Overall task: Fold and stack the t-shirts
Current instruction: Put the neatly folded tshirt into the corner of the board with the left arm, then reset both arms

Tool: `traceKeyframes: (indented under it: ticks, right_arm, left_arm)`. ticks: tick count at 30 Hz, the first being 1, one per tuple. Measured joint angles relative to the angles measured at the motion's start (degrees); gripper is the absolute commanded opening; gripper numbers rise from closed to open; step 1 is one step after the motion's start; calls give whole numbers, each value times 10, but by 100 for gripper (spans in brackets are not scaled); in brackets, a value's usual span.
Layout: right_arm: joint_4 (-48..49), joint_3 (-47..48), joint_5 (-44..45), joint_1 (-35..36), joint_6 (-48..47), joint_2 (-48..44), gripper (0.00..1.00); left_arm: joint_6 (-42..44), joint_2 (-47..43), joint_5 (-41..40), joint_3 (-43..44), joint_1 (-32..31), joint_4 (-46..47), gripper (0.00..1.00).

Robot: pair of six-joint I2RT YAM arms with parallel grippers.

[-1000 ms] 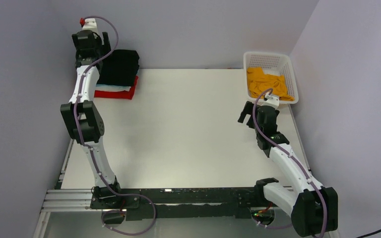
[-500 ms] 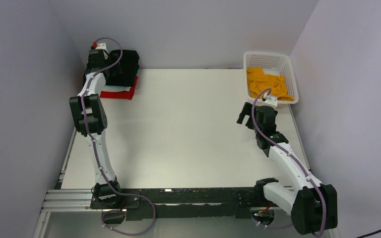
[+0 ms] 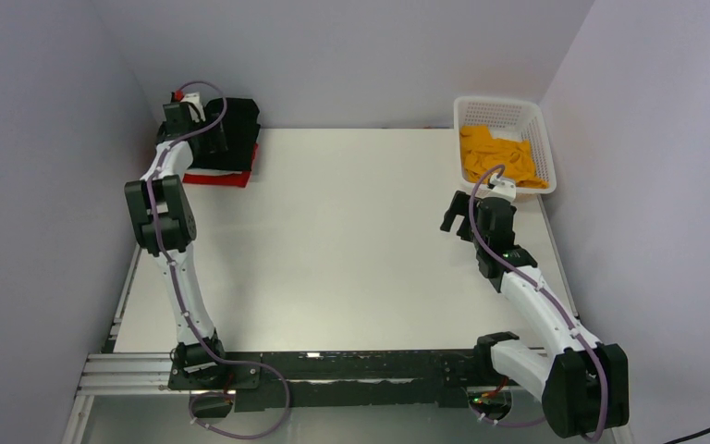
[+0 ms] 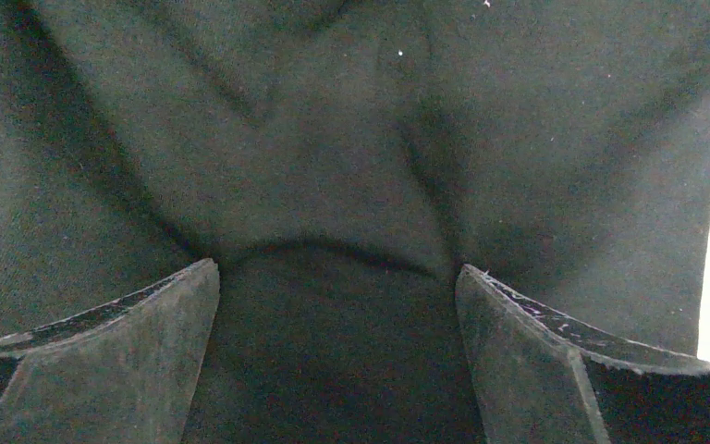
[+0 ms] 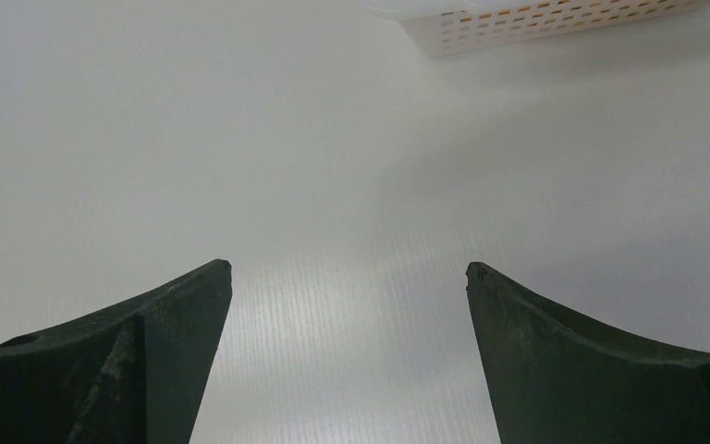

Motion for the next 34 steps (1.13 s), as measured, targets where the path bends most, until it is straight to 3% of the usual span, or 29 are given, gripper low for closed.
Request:
traceKeyframes:
  ticks: [5, 11, 14, 17, 22, 26, 29, 34]
  right_arm:
    - [0, 0, -1, 0, 0, -4, 100]
    - [4, -3, -1, 0, 2, -11, 100]
    - [4, -6, 0, 0, 9, -20, 100]
    - [4, -6, 0, 0, 15, -35, 100]
    - [8, -14, 0, 0, 20, -67, 100]
    - [8, -16, 0, 0, 25, -75, 100]
    - [8, -17, 0, 0, 28, -76, 100]
    - [9, -25, 0, 0, 38, -76, 100]
  left_arm:
    - [-1, -34, 1, -49, 0, 6, 100]
    - [-16, -35, -21, 26, 0, -67, 99]
    - [-47, -80, -35, 26, 0, -76, 99]
    - [-91, -205, -40, -71, -1, -58, 99]
    - [-169, -546, -40, -328, -22, 21, 99]
    - [-213, -763, -75, -483, -125, 67, 99]
    - [-236, -842, -102, -578, -191, 66, 99]
    - [-252, -862, -144, -676, -209, -18, 99]
